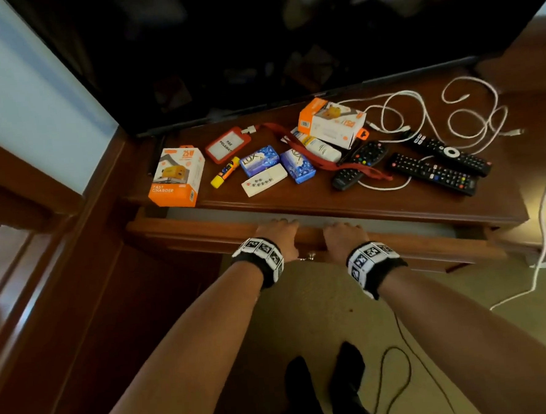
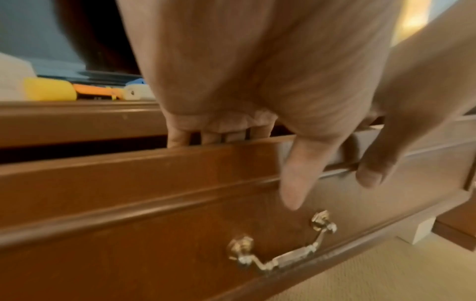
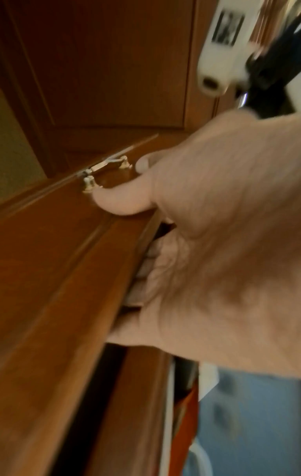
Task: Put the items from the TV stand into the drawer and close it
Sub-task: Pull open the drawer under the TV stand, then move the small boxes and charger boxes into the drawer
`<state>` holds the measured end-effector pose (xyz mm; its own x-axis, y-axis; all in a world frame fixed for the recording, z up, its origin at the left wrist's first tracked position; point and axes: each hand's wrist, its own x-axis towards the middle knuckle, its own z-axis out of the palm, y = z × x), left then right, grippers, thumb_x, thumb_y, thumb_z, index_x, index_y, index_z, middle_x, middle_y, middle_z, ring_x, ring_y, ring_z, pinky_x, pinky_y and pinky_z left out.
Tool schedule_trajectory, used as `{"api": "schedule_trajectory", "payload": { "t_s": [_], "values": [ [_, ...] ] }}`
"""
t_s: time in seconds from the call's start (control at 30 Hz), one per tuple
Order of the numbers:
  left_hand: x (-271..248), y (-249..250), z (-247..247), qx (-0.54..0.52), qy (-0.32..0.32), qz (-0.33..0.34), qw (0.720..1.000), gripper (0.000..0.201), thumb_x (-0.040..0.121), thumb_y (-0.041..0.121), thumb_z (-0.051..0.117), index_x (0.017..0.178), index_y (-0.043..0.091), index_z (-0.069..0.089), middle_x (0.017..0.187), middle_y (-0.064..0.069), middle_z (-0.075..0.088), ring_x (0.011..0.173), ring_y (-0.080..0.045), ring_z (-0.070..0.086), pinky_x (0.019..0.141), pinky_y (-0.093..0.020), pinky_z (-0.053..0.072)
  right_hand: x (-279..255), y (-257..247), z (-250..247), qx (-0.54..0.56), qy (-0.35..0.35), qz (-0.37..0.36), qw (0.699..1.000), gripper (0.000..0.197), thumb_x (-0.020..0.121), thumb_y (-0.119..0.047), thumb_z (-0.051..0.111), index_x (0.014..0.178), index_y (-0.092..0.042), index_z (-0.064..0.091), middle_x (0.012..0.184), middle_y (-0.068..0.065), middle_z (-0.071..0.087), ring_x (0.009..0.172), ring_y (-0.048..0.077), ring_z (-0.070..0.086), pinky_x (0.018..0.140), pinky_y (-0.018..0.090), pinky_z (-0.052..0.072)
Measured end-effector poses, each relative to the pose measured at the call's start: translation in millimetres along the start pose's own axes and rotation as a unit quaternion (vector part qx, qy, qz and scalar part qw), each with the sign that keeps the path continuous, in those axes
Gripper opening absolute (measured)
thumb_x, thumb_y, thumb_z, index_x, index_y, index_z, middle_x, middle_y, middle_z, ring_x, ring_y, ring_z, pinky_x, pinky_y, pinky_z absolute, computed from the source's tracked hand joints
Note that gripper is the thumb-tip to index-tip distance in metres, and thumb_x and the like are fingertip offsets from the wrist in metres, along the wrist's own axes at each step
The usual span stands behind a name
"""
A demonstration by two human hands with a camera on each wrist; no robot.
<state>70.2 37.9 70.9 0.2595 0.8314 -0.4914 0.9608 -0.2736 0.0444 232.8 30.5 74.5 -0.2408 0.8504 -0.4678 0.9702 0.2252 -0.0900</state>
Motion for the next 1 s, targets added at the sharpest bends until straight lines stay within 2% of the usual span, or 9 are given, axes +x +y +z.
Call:
{"api": "schedule_trajectory", "payload": {
  "t_s": [0.1,0.27,0.47,0.53,0.67,0.73,0.83,0.9,1.0],
  "values": [
    [-3,4,-4,0.005,-0.001,-0.001,1.0,0.057,0.088,0.035,0.07,0.141,0.022,0.051,0.122,-0.007,0.065,0.113,-0.03,0.063,0.093,-0.044,0.05,-4,3,-6,0.014,-0.018,-0.002,1.0,0.037,0.087,-0.042,0.071,0.114,-0.018,0.061,0.11,0.005,0.068,0.1,0.026,0.067,0.09,0.043,0.055],
    [-29,8,6,0.001,-0.025,0.026,0.999,0.033,0.087,0.028,0.068,0.119,0.021,0.063,0.094,-0.002,0.063,0.086,-0.026,0.062,0.078,-0.037,0.053,-24,-2,-5,-0.014,-0.065,-0.031,0.997,0.043,0.073,-0.03,0.084,0.108,-0.013,0.066,0.1,0.007,0.066,0.09,0.025,0.067,0.079,0.037,0.057],
    [-79,16,33,0.02,-0.084,0.078,0.993,0.02,0.084,0.03,0.067,0.101,0.021,0.066,0.08,0.001,0.058,0.074,-0.022,0.059,0.071,-0.033,0.048,-67,-17,22,-0.022,-0.132,-0.089,0.987,0.038,0.07,-0.028,0.088,0.096,-0.008,0.068,0.07,-0.001,0.053,0.071,0.02,0.059,0.063,0.028,0.049],
    [-96,19,42,0.027,-0.094,0.091,0.991,0.019,0.083,0.03,0.068,0.099,0.021,0.066,0.078,0.002,0.058,0.072,-0.022,0.059,0.068,-0.032,0.046,-81,-23,30,-0.028,-0.148,-0.106,0.983,0.035,0.069,-0.026,0.088,0.083,-0.011,0.061,0.065,-0.002,0.049,0.069,0.021,0.058,0.062,0.029,0.049],
    [-120,25,55,0.031,-0.117,0.104,0.987,0.025,0.083,0.029,0.069,0.104,0.016,0.065,0.084,-0.004,0.061,0.079,-0.028,0.064,0.067,-0.033,0.044,-99,-31,41,-0.03,-0.185,-0.116,0.975,0.048,0.072,-0.028,0.087,0.065,-0.017,0.041,0.063,-0.002,0.045,0.067,0.023,0.055,0.058,0.028,0.043],
    [-122,22,54,0.01,-0.138,0.101,0.985,0.031,0.084,0.034,0.072,0.108,0.016,0.064,0.095,-0.006,0.066,0.082,-0.027,0.063,0.072,-0.035,0.049,-98,-29,38,-0.027,-0.222,-0.106,0.969,0.041,0.076,-0.037,0.084,0.073,-0.013,0.051,0.072,0.001,0.053,0.073,0.023,0.058,0.063,0.03,0.049],
    [-114,2,28,-0.072,-0.155,0.064,0.983,0.056,0.084,0.052,0.073,0.13,0.022,0.061,0.121,-0.002,0.064,0.105,-0.028,0.064,0.086,-0.036,0.051,-88,-20,18,0.02,-0.254,-0.089,0.963,0.05,0.087,-0.048,0.073,0.119,-0.01,0.068,0.116,0.005,0.066,0.104,0.024,0.065,0.089,0.036,0.056],
    [-102,-18,-5,-0.114,-0.095,0.039,0.988,0.053,0.091,0.054,0.065,0.135,0.026,0.058,0.13,0.0,0.063,0.114,-0.027,0.062,0.089,-0.035,0.048,-73,-15,-7,0.072,-0.174,-0.085,0.978,0.045,0.094,-0.047,0.065,0.128,-0.018,0.065,0.126,0.002,0.061,0.114,0.023,0.061,0.098,0.036,0.05],
    [-76,-43,-62,-0.087,0.073,0.002,0.994,0.024,0.098,0.033,0.055,0.118,0.023,0.064,0.12,-0.006,0.068,0.11,-0.031,0.065,0.088,-0.039,0.052,-34,-11,-49,0.093,-0.02,-0.083,0.992,0.03,0.097,-0.036,0.061,0.119,-0.016,0.067,0.124,0.005,0.064,0.119,0.027,0.058,0.101,0.035,0.044]
  ]
}}
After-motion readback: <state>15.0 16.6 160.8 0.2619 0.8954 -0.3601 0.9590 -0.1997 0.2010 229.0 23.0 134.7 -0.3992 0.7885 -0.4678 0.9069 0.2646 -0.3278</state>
